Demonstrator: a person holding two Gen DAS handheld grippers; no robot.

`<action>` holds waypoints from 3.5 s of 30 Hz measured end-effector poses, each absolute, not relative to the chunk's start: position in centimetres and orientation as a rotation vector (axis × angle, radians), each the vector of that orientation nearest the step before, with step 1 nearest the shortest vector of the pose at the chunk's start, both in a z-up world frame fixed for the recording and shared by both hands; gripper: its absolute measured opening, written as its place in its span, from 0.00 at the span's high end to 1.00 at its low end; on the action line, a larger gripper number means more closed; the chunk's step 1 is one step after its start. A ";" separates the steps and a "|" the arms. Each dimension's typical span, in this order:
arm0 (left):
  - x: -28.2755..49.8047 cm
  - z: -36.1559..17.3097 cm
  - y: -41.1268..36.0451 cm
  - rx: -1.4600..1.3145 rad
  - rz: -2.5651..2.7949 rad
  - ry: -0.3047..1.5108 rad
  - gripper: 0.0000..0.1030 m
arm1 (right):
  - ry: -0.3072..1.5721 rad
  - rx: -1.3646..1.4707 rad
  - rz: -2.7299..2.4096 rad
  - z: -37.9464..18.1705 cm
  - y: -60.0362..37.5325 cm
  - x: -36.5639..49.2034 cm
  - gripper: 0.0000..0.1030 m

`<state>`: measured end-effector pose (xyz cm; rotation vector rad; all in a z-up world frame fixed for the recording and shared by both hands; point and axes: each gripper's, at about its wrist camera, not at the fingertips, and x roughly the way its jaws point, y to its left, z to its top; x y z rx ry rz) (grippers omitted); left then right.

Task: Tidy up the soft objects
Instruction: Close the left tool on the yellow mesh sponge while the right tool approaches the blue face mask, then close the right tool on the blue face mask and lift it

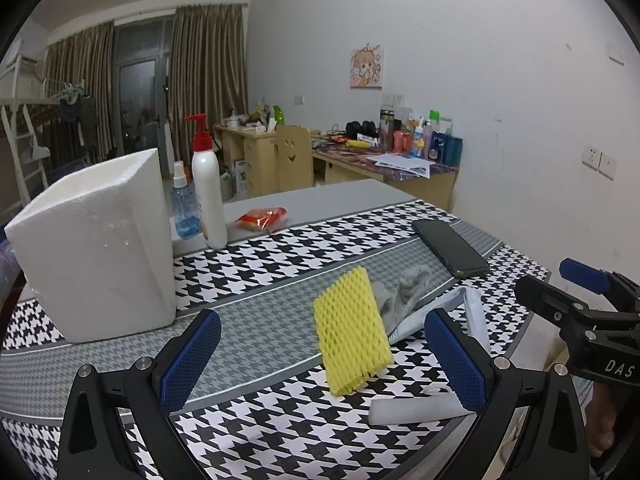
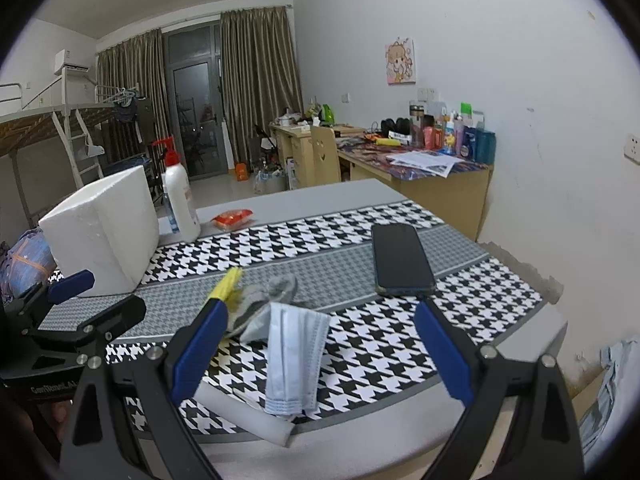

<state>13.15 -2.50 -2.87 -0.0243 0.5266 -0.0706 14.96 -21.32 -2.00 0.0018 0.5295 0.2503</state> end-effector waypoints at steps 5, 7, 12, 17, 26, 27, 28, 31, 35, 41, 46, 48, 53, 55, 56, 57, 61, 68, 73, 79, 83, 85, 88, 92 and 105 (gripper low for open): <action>13.8 -3.7 -3.2 -0.009 -0.082 0.561 0.01 | 0.553 0.010 0.242 -2.7 -21.7 15.3 0.06; 14.1 -4.0 -3.6 0.002 -0.090 0.576 0.01 | 0.561 0.009 0.239 -3.0 -21.8 15.5 0.06; 14.7 -4.9 -4.3 0.030 -0.087 0.606 0.01 | 0.587 0.033 0.223 -4.1 -22.2 16.4 0.06; 15.5 -5.7 -4.5 0.052 -0.072 0.635 0.01 | 0.619 0.033 0.219 -4.9 -22.4 17.0 0.06; 16.7 -6.8 -5.2 0.095 -0.050 0.676 0.01 | 0.652 0.025 0.218 -6.2 -22.3 17.4 0.06; 16.8 -6.9 -5.3 0.098 -0.045 0.678 0.01 | 0.654 0.027 0.219 -6.3 -22.4 17.4 0.06; 17.0 -7.0 -5.4 0.103 -0.046 0.684 0.01 | 0.657 0.029 0.218 -6.3 -22.5 17.5 0.06; 17.4 -7.4 -5.5 0.107 -0.051 0.700 0.01 | 0.670 0.037 0.224 -6.6 -22.6 17.7 0.06; 18.0 -7.8 -5.3 0.087 -0.046 0.726 0.13 | 0.683 0.045 0.234 -6.9 -22.6 18.0 0.06; 18.3 -8.3 -4.8 0.050 -0.081 0.758 0.39 | 0.701 0.044 0.245 -7.3 -22.4 18.3 0.06; 18.7 -8.6 -4.7 0.019 -0.119 0.776 0.55 | 0.717 0.038 0.255 -7.7 -22.0 18.7 0.06; 18.7 -8.7 -4.6 0.009 -0.130 0.782 0.65 | 0.722 0.038 0.258 -7.8 -21.8 18.8 0.06; 18.8 -8.7 -4.3 -0.008 -0.135 0.784 0.77 | 0.728 0.034 0.260 -7.9 -21.7 18.9 0.06; 18.7 -8.6 -4.1 -0.020 -0.132 0.776 0.81 | 0.734 0.032 0.253 -7.9 -21.7 19.2 0.06; 18.7 -8.5 -3.9 -0.024 -0.127 0.770 0.82 | 0.737 0.034 0.253 -8.0 -21.7 19.3 0.06; 18.7 -8.4 -3.8 -0.031 -0.123 0.766 0.83 | 0.742 0.035 0.255 -8.1 -21.7 19.4 0.06; 18.6 -8.3 -3.3 -0.049 -0.126 0.760 0.85 | 0.762 0.045 0.254 -8.4 -21.7 19.7 0.10; 18.5 -8.5 -3.3 -0.050 -0.142 0.766 0.85 | 0.802 0.076 0.298 -8.8 -21.6 20.1 0.30; 18.4 -8.5 -3.2 -0.051 -0.139 0.767 0.85 | 0.841 0.070 0.331 -9.4 -20.9 20.3 0.49; 18.2 -8.3 -3.0 -0.058 -0.134 0.759 0.85 | 0.848 0.056 0.346 -9.4 -20.4 20.3 0.69; 18.0 -8.2 -2.7 -0.062 -0.127 0.751 0.85 | 0.831 0.055 0.337 -9.0 -20.5 20.0 0.79; 17.9 -8.1 -2.6 -0.065 -0.127 0.745 0.87 | 0.809 0.047 0.331 -8.5 -20.6 19.8 0.81; 17.7 -7.9 -2.5 -0.067 -0.127 0.742 0.88 | 0.787 0.035 0.321 -7.8 -20.6 19.4 0.81; 17.5 -7.5 -2.5 -0.064 -0.124 0.728 0.88 | 0.757 0.046 0.318 -6.9 -20.8 19.0 0.81; 16.0 -5.7 -1.8 -0.059 -0.115 0.671 0.89 | 0.658 0.058 0.308 -4.3 -21.0 17.9 0.86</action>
